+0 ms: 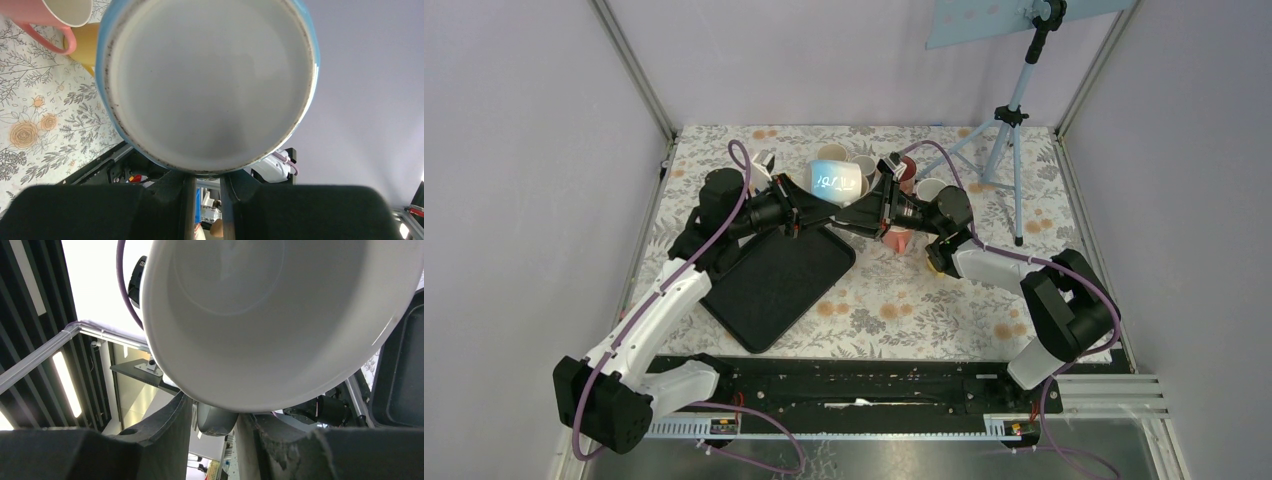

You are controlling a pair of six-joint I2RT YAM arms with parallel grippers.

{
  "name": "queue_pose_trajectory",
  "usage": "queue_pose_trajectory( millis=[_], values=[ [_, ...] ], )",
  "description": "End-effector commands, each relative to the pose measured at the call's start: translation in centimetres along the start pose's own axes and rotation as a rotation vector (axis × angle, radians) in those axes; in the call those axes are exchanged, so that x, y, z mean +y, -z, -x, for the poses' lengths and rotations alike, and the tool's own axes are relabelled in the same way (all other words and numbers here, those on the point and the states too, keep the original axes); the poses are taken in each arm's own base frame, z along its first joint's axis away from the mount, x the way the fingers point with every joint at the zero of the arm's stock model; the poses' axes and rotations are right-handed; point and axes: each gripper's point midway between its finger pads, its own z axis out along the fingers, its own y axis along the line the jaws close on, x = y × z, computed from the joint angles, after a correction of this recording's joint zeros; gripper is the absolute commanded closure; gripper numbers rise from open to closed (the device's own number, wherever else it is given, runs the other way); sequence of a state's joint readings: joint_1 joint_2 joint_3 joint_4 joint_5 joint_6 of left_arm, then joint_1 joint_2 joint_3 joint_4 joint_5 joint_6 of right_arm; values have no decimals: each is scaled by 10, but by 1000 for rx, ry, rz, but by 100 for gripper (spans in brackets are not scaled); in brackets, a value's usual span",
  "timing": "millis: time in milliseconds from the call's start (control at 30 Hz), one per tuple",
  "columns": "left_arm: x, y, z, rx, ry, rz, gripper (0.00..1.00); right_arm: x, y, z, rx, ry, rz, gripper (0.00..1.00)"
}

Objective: Turn the mug right side up
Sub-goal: Place the cup at the center of the board.

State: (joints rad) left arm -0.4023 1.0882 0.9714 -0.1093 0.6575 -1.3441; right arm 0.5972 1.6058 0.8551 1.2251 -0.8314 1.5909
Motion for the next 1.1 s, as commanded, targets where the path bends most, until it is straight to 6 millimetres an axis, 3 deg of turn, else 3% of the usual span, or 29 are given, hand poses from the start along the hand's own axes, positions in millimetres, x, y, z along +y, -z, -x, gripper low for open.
queue_pose_trajectory(
  millis=[0,33,200,300,367,400,1067],
  values=[
    [-37,4,-4,8,-135,-137,100,24,-2,-5,36,81,72,94],
    [-37,4,-4,8,-143,-137,100,24,-1,-5,36,81,71,100],
    [-35,2,-1,-4,-185,-130,100,24,1,-9,47,83,69,100],
    [-38,2,1,-16,-195,-136,100,25,3,-12,54,84,69,70],
    [-43,3,1,-22,-202,-149,100,26,4,-13,58,86,69,55],
    [-45,4,1,-22,-203,-154,100,26,4,-13,59,89,71,53],
    [-61,4,-5,17,-225,-221,100,36,16,-12,55,64,130,60]
  ],
)
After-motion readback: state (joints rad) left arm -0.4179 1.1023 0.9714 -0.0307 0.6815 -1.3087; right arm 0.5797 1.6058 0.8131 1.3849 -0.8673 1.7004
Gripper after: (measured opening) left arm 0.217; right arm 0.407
